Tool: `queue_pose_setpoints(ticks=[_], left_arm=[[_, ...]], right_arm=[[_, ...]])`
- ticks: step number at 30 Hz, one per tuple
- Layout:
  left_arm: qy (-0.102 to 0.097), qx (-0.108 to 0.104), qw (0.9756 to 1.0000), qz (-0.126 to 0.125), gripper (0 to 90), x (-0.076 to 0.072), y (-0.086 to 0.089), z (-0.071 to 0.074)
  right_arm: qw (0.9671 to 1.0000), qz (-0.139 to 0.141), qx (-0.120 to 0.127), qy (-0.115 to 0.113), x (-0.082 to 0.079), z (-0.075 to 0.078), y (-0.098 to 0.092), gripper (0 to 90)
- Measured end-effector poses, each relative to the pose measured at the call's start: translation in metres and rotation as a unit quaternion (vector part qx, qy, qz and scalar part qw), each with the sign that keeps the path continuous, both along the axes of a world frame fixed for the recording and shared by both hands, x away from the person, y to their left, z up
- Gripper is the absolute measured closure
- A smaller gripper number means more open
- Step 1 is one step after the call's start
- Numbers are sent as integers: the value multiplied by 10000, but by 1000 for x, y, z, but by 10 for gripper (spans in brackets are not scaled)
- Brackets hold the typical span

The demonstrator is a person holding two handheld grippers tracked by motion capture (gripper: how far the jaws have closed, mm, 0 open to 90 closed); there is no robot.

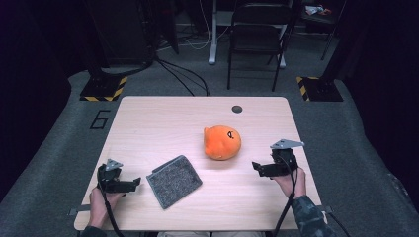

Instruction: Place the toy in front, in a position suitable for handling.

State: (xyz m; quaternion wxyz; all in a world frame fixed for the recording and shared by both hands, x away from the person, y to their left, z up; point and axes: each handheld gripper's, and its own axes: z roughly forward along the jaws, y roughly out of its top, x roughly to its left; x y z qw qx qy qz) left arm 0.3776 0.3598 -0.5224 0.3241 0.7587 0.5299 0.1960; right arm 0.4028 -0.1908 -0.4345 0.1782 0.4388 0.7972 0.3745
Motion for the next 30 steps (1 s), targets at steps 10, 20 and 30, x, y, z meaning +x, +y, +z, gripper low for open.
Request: queue_pose_setpoints(ticks=[10,20,30], left_arm=[[-204,-51,9983,-547,0,-6,-33,24],[-280,117,9909,-1310,1,-12,-85,25],[-240,382,9855,-1639,23,-6,-112,23]], right_arm=[[9996,-153,-240,91,-30,-9,-27,47],[9988,-371,-209,226,-36,-17,-46,51],[9988,-379,-223,205,-34,-15,-48,58]])
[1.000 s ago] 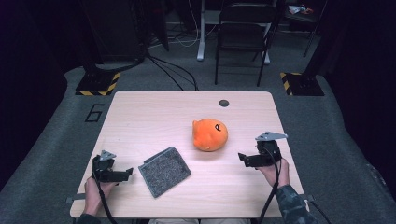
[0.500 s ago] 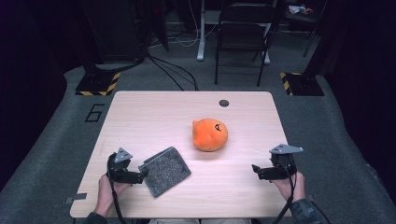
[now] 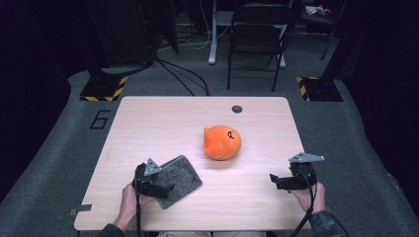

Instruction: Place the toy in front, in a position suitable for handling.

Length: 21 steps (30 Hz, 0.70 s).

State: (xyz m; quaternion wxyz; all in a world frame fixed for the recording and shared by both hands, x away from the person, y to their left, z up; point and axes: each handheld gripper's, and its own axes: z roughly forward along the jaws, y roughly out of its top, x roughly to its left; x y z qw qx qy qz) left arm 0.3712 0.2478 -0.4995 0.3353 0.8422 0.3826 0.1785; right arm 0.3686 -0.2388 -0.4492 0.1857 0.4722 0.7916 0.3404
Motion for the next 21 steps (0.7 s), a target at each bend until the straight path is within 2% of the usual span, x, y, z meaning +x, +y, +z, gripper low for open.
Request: queue_pose_setpoints(ticks=[2,7,8,10,12,14,15,18,21], left_arm=[[-33,-71,9999,66,24,2,-3,-1],[73,-9,10000,-61,55,10,-12,-5],[173,69,9997,-128,75,11,-14,-7],[247,245,9992,-220,156,12,-19,-13],[286,176,9992,-231,167,11,-18,-17],[260,64,9994,-238,230,10,-16,-17],[262,80,9992,-284,248,9,-15,-17],[125,-51,9996,-259,467,6,-14,-17],[91,-78,9996,-264,625,5,-12,-16]], right_arm=[[10000,-14,5,-6,0,0,-1,58],[10000,9,18,34,1,0,0,59],[10000,9,5,58,1,-1,0,60],[10000,28,3,81,2,-2,0,60],[9999,6,-5,147,2,-2,-1,62],[9998,39,-21,170,2,-3,-2,65],[9998,43,-36,195,2,-4,-2,66],[9996,18,-23,285,2,-5,0,70],[9996,68,-60,254,2,-4,0,75]])
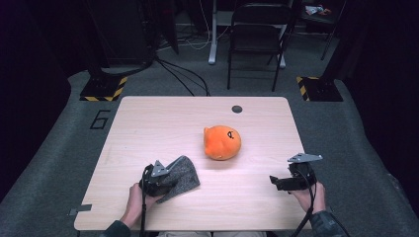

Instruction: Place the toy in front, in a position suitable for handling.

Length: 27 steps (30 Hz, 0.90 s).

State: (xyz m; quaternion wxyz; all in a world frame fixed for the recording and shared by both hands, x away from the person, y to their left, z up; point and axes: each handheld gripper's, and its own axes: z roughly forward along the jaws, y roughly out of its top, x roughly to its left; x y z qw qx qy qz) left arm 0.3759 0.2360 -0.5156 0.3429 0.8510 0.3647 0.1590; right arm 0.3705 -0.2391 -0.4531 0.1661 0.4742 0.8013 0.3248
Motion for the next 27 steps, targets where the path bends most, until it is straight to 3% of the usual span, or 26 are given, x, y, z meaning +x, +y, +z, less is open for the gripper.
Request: queue_pose_setpoints(ticks=[6,14,19,25,27], left_arm=[[-99,-8,9999,-70,746,-2,2,1],[-85,-202,9994,-274,759,-10,5,11],[-41,-348,9979,-548,758,-18,-6,16],[-54,-369,9952,-909,754,-23,-26,19],[22,-377,9942,-1007,752,-23,-32,19]], right_arm=[[10000,-46,26,-13,1,0,-2,82],[10000,-46,39,-59,2,1,-6,87],[10000,-22,42,-60,1,2,-6,89],[10000,-47,31,-40,1,1,-5,90],[10000,-55,13,-47,0,1,-5,98]])
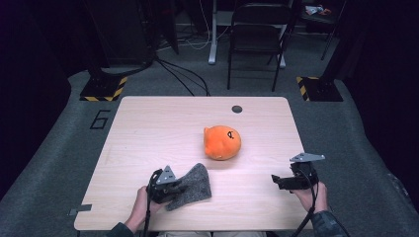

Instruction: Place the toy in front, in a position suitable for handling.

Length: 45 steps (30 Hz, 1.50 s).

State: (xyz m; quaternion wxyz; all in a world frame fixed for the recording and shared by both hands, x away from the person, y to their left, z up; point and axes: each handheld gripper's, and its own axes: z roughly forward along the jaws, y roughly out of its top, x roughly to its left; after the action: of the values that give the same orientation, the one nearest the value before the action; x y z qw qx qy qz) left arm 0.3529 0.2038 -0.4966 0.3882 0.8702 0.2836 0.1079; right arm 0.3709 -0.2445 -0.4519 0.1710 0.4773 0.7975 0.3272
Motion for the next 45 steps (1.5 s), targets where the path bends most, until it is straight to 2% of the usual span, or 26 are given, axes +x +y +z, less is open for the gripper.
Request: queue_pose_setpoints(ticks=[3,4,7,10,15,16,18,20,24,25,26,28,30,31,33,34,35,36,37,38,39,40,41,42,43,45], left_arm=[[9,70,9999,-153,749,1,-8,-1],[25,17,9999,-164,749,0,-10,-1],[42,19,9996,-271,749,1,-16,1],[31,-1,9994,-340,749,1,-21,2],[21,46,9980,-629,749,2,-43,2],[21,46,9980,-629,748,2,-43,2],[-20,43,9966,-828,749,2,-55,4],[9,-9,9960,-898,749,3,-64,4],[29,23,9931,-1176,744,5,-86,4],[29,23,9931,-1176,743,5,-86,4],[32,10,9922,-1246,741,6,-97,4],[18,-24,9912,-1322,741,10,-110,4],[6,-38,9910,-1339,740,11,-115,4],[19,-29,9901,-1407,740,15,-124,4],[52,-36,9895,-1442,738,20,-136,0],[52,-36,9895,-1442,736,20,-136,0],[37,95,9888,-1488,729,24,-147,-6],[76,96,9888,-1488,723,25,-152,-10],[76,96,9888,-1488,703,25,-152,-10],[71,199,9890,-1462,651,26,-159,-16],[70,227,9881,-1521,613,27,-160,-16],[28,248,9885,-1491,553,26,-161,-16],[28,248,9885,-1491,444,26,-161,-16],[-87,287,9894,-1421,319,24,-161,-13],[-110,296,9890,-1444,273,23,-160,-10],[-198,231,9897,-1397,211,21,-156,-5]], right_arm=[[10000,-8,8,-2,1,-1,-1,101],[10000,15,-9,-15,1,-2,-2,101],[10000,-17,-18,50,2,-2,-2,101],[10000,-21,-15,19,1,-1,-2,100],[10000,-34,-5,-7,0,-1,-3,100],[10000,-34,-5,-7,0,-1,-3,100],[10000,-18,-63,-21,0,-1,-2,100],[10000,-16,-37,-16,0,0,-2,100],[10000,-57,-26,-2,-1,-1,-2,100],[10000,-57,-26,-2,-1,-1,-2,100],[10000,-26,-21,7,-1,-1,-3,100],[10000,-59,-4,12,-1,-1,-4,100],[10000,-45,8,-21,-1,-1,-5,100],[10000,-42,-3,-30,0,-2,-5,100],[10000,-25,-24,-29,-1,-2,-5,100],[10000,-28,-30,-17,-1,-2,-5,100],[10000,-59,-19,11,-1,-2,-5,99],[10000,-44,-28,9,-1,-2,-5,100],[10000,-44,-28,9,-1,-2,-5,100],[10000,6,-39,-35,0,-3,-5,99],[10000,-14,-25,-11,-1,-4,-4,99],[10000,-23,-35,15,-1,-4,-3,99],[10000,-26,-47,29,-2,-4,-3,99],[10000,15,-58,32,-2,-5,-3,100],[10000,24,-63,40,-2,-5,-3,100],[10000,4,-19,29,-1,-5,-1,100]])
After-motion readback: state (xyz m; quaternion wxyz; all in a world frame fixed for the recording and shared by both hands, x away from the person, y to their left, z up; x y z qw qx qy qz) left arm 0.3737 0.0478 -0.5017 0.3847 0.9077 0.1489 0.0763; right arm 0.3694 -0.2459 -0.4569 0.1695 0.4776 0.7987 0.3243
